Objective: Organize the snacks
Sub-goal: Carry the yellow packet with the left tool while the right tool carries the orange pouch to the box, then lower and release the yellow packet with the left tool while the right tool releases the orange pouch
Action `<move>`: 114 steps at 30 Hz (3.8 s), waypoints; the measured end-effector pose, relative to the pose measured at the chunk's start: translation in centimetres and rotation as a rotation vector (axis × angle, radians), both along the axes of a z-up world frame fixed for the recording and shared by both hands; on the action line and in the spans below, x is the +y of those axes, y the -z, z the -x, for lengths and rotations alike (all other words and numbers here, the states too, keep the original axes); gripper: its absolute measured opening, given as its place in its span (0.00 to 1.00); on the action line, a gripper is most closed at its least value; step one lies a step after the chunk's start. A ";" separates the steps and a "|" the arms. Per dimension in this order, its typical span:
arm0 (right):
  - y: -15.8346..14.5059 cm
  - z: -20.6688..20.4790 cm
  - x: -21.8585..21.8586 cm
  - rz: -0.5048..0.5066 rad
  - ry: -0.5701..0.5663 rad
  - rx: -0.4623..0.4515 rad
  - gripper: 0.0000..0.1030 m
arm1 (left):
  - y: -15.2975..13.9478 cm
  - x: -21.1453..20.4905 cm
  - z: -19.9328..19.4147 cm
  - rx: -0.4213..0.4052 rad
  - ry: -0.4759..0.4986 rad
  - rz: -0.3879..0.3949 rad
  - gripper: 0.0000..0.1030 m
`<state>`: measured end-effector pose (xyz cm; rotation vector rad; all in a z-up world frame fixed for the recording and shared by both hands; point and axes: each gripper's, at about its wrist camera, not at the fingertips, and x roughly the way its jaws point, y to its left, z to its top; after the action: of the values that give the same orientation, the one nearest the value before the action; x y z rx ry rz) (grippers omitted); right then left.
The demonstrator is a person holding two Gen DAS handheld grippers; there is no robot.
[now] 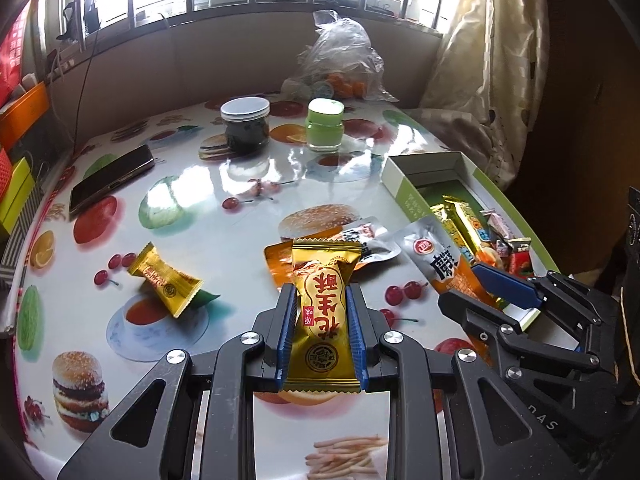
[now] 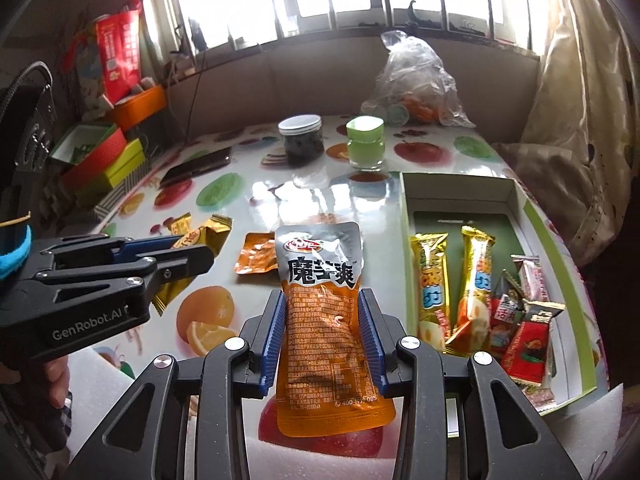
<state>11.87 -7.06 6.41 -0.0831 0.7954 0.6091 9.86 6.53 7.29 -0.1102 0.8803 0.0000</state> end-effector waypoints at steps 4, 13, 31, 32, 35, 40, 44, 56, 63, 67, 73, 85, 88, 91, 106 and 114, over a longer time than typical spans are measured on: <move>-0.5 0.0 -1.2 -0.008 0.030 -0.007 0.34 | -0.2 -0.6 -0.3 -0.003 0.012 0.007 0.25; -1.3 -0.6 -4.6 -0.034 0.121 -0.010 0.34 | -0.8 -2.8 -1.4 -0.015 0.054 0.020 0.25; -0.3 -2.6 -10.8 -0.018 0.304 0.024 0.34 | -0.9 -7.5 -5.1 0.000 0.129 0.048 0.25; -0.2 -2.7 -10.9 -0.018 0.309 0.025 0.34 | -0.9 -7.8 -5.4 0.003 0.131 0.050 0.25; 0.1 -3.1 -11.4 -0.009 0.325 0.021 0.34 | -0.7 -8.4 -6.1 0.012 0.135 0.055 0.25; 0.7 -3.5 -11.9 -0.004 0.335 0.033 0.34 | -0.3 -9.4 -7.3 0.027 0.148 0.066 0.25; 1.1 -3.8 -12.3 0.000 0.344 0.035 0.34 | 0.0 -10.3 -7.9 0.037 0.160 0.058 0.25; 1.6 -4.5 -12.3 0.032 0.355 0.009 0.35 | 1.7 -12.1 -10.4 0.093 0.159 0.083 0.25; 2.1 -4.9 -12.2 0.056 0.364 -0.001 0.37 | 2.6 -12.4 -11.5 0.114 0.150 0.080 0.25; 2.2 -5.0 -12.2 0.052 0.362 -0.003 0.40 | 2.9 -12.5 -11.7 0.124 0.146 0.083 0.25; 2.3 -5.2 -12.1 0.048 0.361 0.001 0.42 | 3.2 -12.5 -12.1 0.132 0.147 0.092 0.25; 2.4 -5.3 -12.0 0.057 0.363 -0.005 0.47 | 3.4 -12.7 -12.3 0.138 0.152 0.086 0.30; 2.4 -5.2 -12.1 0.056 0.365 -0.004 0.48 | 3.4 -12.8 -12.2 0.136 0.153 0.083 0.30; 2.3 -5.2 -12.1 0.057 0.365 -0.004 0.49 | 3.4 -12.8 -12.2 0.134 0.156 0.089 0.32; 1.3 -4.3 -12.5 0.059 0.389 -0.046 0.55 | 2.0 -12.1 -10.3 0.086 0.145 0.106 0.37; 0.6 -3.4 -12.2 0.066 0.391 -0.064 0.55 | 0.7 -11.5 -8.5 0.046 0.127 0.094 0.37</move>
<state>15.25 -19.26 5.84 -0.0067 0.7441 0.2092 18.37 -4.97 6.56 -0.1421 0.9322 -0.1582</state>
